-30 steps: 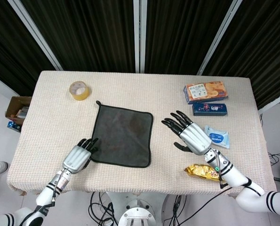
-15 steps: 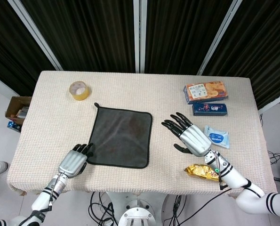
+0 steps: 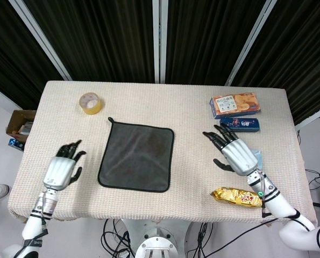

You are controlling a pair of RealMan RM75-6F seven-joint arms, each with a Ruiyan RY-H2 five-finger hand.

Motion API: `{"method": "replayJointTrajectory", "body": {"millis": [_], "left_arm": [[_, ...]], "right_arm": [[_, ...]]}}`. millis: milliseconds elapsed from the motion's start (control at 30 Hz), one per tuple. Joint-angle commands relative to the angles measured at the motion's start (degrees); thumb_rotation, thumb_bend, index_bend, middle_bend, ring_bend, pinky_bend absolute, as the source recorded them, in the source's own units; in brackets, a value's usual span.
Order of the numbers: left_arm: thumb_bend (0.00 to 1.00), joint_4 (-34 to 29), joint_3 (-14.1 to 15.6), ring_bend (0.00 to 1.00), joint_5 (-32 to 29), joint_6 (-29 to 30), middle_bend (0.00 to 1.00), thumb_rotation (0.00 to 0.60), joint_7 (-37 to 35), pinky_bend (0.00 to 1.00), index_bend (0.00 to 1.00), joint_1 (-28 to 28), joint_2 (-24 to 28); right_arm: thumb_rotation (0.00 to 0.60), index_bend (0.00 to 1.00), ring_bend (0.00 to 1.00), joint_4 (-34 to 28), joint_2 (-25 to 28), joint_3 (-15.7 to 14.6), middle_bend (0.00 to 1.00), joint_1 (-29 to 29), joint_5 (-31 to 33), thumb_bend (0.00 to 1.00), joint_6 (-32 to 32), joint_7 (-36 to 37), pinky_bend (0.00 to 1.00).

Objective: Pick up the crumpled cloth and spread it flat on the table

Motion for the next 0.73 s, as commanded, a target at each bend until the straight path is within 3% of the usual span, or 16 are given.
{"method": "replayJointTrajectory", "body": {"millis": [33, 200, 367, 533, 733], "left_arm": [[0.28, 4.4, -4.7, 0.10, -3.0, 5.3, 0.04, 0.600, -8.8, 0.15, 0.25, 3.2, 2.8], [0.19, 8.8, -6.1, 0.10, -3.3, 8.6, 0.05, 0.600, -20.3, 0.15, 0.23, 6.5, 5.3], [0.19, 9.3, -3.0, 0.10, -0.1, 9.0, 0.05, 0.600, -28.0, 0.15, 0.23, 9.3, 8.3], [0.19, 7.1, 0.0, 0.10, 3.3, 13.1, 0.06, 0.600, -27.9, 0.15, 0.23, 13.0, 9.2], [0.19, 2.7, 4.1, 0.10, 5.6, 11.8, 0.07, 0.600, -23.8, 0.15, 0.23, 14.9, 10.3]], "right_arm": [[0.600, 0.02, 0.01, -3.2, 4.7, 0.5, 0.17, -3.4, 6.2, 0.21, -0.7, -1.4, 0.02], [0.600, 0.02, 0.00, -3.7, 7.9, 0.3, 0.15, -8.5, 8.3, 0.21, 3.7, 1.9, 0.00], [0.600, 0.02, 0.00, -2.4, 8.9, -1.4, 0.13, -14.0, 6.0, 0.22, 10.1, 5.2, 0.00], [0.600, 0.02, 0.00, -0.1, 8.2, -3.3, 0.13, -19.5, 3.9, 0.22, 15.6, 8.6, 0.00], [0.600, 0.02, 0.00, 4.1, 4.0, -3.9, 0.13, -22.7, 1.5, 0.23, 18.8, 9.9, 0.00]]}}
